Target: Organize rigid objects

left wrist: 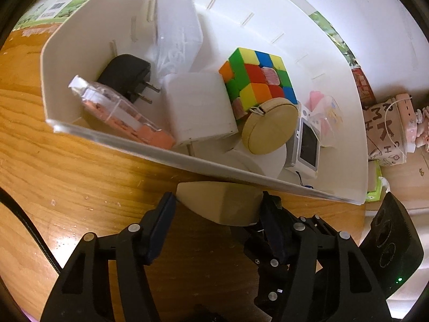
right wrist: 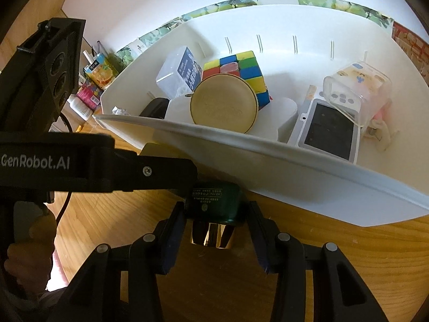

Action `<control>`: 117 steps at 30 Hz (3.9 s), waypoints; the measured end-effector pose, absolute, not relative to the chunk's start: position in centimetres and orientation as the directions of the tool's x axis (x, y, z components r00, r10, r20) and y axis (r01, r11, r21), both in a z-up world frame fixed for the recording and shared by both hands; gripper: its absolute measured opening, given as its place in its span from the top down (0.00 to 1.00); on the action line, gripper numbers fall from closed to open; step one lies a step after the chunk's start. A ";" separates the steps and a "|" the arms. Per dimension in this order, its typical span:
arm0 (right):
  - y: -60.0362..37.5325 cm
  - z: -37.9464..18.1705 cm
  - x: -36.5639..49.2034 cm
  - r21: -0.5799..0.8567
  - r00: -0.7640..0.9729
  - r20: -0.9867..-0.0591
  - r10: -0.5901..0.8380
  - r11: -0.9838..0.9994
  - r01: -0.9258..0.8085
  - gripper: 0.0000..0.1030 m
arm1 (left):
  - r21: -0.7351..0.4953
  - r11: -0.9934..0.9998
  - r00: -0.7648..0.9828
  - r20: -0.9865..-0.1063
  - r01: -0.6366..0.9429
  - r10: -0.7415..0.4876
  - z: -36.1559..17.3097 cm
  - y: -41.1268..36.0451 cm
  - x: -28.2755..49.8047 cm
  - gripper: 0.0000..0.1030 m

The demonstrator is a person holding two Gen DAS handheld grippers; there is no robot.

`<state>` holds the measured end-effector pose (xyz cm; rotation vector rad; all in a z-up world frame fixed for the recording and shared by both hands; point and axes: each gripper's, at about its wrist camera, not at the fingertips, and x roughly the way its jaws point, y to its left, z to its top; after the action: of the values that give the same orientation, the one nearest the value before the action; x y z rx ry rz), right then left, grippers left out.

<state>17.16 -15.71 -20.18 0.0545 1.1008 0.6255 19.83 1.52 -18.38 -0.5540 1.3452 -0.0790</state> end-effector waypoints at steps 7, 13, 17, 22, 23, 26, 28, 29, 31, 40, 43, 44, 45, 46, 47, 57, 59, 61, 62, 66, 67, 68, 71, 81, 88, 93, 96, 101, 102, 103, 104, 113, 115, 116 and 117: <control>-15.7 -19.5 16.7 0.341 0.302 -0.810 0.503 0.822 -0.456 0.55 | -0.429 0.864 0.282 -0.891 -0.262 -0.357 -17.2 2.7 17.8 0.36; -15.4 -17.8 15.7 0.341 0.328 -0.789 0.520 0.813 -0.471 0.55 | -0.438 0.863 0.328 -0.878 -0.252 -0.350 -15.5 3.3 16.1 0.36; -15.3 -16.5 14.7 0.342 0.351 -0.771 0.531 0.811 -0.476 0.55 | -0.443 0.862 0.368 -0.866 -0.247 -0.339 -14.3 3.7 15.1 0.36; -15.3 -14.7 13.3 0.314 0.391 -0.753 0.529 0.811 -0.493 0.55 | -0.448 0.860 0.420 -0.848 -0.244 -0.323 -12.6 3.7 14.6 0.36; -15.5 -14.3 13.0 0.306 0.398 -0.751 0.526 0.813 -0.496 0.55 | -0.449 0.859 0.433 -0.844 -0.245 -0.317 -12.2 3.9 14.6 0.36; -15.6 -13.4 12.4 0.287 0.419 -0.745 0.519 0.817 -0.501 0.56 | -0.449 0.859 0.458 -0.835 -0.244 -0.306 -11.4 4.7 14.2 0.36; -15.6 -12.7 12.1 0.269 0.435 -0.742 0.510 0.821 -0.503 0.55 | -0.446 0.861 0.476 -0.829 -0.243 -0.295 -10.8 5.2 14.0 0.36; -15.7 -12.5 12.0 0.265 0.439 -0.741 0.507 0.823 -0.503 0.55 | -0.443 0.863 0.484 -0.826 -0.243 -0.288 -10.4 5.2 14.1 0.36; -15.7 -12.0 12.0 0.262 0.449 -0.736 0.507 0.824 -0.502 0.55 | -0.438 0.867 0.502 -0.820 -0.238 -0.276 -9.8 5.5 14.2 0.36; -16.9 -8.2 13.0 0.225 0.529 -0.691 0.493 0.842 -0.490 0.55 | -0.366 0.907 0.564 -0.803 -0.208 -0.194 -7.0 5.6 16.2 0.36; -17.3 -7.2 13.7 0.210 0.558 -0.678 0.478 0.853 -0.477 0.55 | -0.363 0.911 0.580 -0.792 -0.198 -0.189 -6.4 5.4 17.3 0.36; -17.5 -6.9 14.0 0.208 0.566 -0.674 0.474 0.858 -0.470 0.55 | -0.349 0.917 0.588 -0.790 -0.195 -0.175 -6.0 5.2 17.8 0.36; -17.7 -6.6 14.4 0.206 0.577 -0.669 0.469 0.863 -0.462 0.55 | -0.335 0.923 0.591 -0.790 -0.192 -0.163 -5.8 5.1 18.1 0.36; -17.8 -6.5 14.6 0.205 0.583 -0.666 0.466 0.865 -0.458 0.55 | -0.310 0.932 0.595 -0.791 -0.188 -0.143 -5.5 4.8 18.5 0.36; -18.0 -6.3 15.0 0.199 0.593 -0.662 0.459 0.870 -0.451 0.55 | -0.297 0.937 0.598 -0.791 -0.186 -0.132 -5.4 4.7 18.7 0.36; -18.6 -7.1 17.4 0.191 0.612 -0.673 0.416 0.897 -0.399 0.55 | -0.095 0.984 0.643 -0.766 -0.149 0.023 -3.9 2.0 21.1 0.36; -18.4 -7.5 17.9 0.194 0.608 -0.678 0.412 0.899 -0.393 0.55 | -0.088 0.986 0.638 -0.769 -0.144 0.024 -4.0 1.8 21.4 0.36; -18.2 -8.1 18.5 0.197 0.601 -0.688 0.407 0.902 -0.384 0.55 | -0.067 0.988 0.637 -0.770 -0.142 0.040 -4.0 1.5 21.6 0.36; -18.2 -8.3 18.7 0.200 0.597 -0.691 0.407 0.902 -0.383 0.55 | -0.061 0.988 0.637 -0.770 -0.139 0.042 -4.1 1.4 21.7 0.35; -17.9 -9.3 19.5 0.225 0.567 -0.706 0.425 0.893 -0.390 0.55 | -0.053 0.987 0.632 -0.773 -0.153 0.057 -4.2 1.2 22.0 0.35; -17.8 -9.5 19.6 0.225 0.562 -0.710 0.425 0.893 -0.391 0.55 | -0.049 0.987 0.633 -0.772 -0.156 0.062 -4.2 1.2 22.0 0.35; -17.8 -9.6 19.8 0.221 0.563 -0.711 0.422 0.893 -0.391 0.53 | -0.047 0.986 0.632 -0.772 -0.158 0.064 -4.2 1.1 22.0 0.35; -18.0 -9.4 19.7 0.215 0.584 -0.694 0.421 0.895 -0.390 0.25 | -0.058 0.983 0.626 -0.777 -0.174 0.065 -4.1 1.2 21.8 0.35; -19.6 -8.3 18.7 0.219 0.601 -0.681 0.418 0.900 -0.377 0.21 | -0.039 0.975 0.635 -0.764 -0.221 0.114 -2.4 0.5 19.0 0.13; -20.9 -6.2 16.0 0.283 0.602 -0.661 0.448 0.892 -0.353 0.20 | -0.048 0.972 0.624 -0.774 -0.230 0.109 -1.8 -0.1 15.5 0.09; -22.2 -5.0 13.4 0.329 0.602 -0.660 0.449 0.893 -0.306 0.18 | -0.086 0.969 0.611 -0.788 -0.230 0.075 -2.2 -0.5 12.4 0.06; -22.9 -4.6 11.8 0.340 0.606 -0.665 0.437 0.899 -0.275 0.08 | -0.124 0.967 0.624 -0.780 -0.221 0.043 -2.2 -0.6 10.6 0.04; -22.6 -4.2 8.6 0.253 0.625 -0.688 0.369 0.929 -0.270 0.01 | -0.132 0.961 0.622 -0.781 -0.244 0.050 -2.4 -1.0 7.5 0.03; -22.3 -4.4 7.9 0.230 0.619 -0.701 0.355 0.934 -0.274 0.01 | -0.134 0.959 0.621 -0.782 -0.250 0.053 -2.4 -1.0 7.0 0.03; -22.2 -4.7 7.4 0.218 0.612 -0.710 0.347 0.936 -0.277 0.01 | -0.139 0.956 0.621 -0.782 -0.258 0.054 -2.4 -0.9 6.5 0.03; -22.0 -5.0 6.7 0.210 0.603 -0.722 0.341 0.937 -0.278 0.01 | -0.146 0.953 0.625 -0.779 -0.267 0.056 -2.5 -0.8 5.8 0.02; -22.1 -5.2 2.6 0.221 0.547 -0.764 0.342 0.936 -0.276 0.01 | -0.127 0.948 0.650 -0.753 -0.293 0.100 -1.5 -1.1 2.9 0.01; -22.4 -4.7 1.9 0.230 0.547 -0.760 0.351 0.933 -0.278 0.01 | -0.129 0.946 0.658 -0.746 -0.296 0.104 -1.4 -1.2 2.7 0.01; -22.4 -4.4 1.7 0.227 0.551 -0.759 0.347 0.934 -0.275 0.01 | -0.135 0.946 0.667 -0.738 -0.293 0.101 -1.3 -1.3 2.6 0.01; -22.8 -4.1 1.5 0.226 0.563 -0.753 0.340 0.938 -0.263 0.01 | -0.137 0.948 0.674 -0.732 -0.288 0.099 -1.1 -1.4 2.6 0.01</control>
<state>1.46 -22.77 -4.10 0.0916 0.9057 0.3556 2.55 -1.39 -1.12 -0.2506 0.8042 0.2201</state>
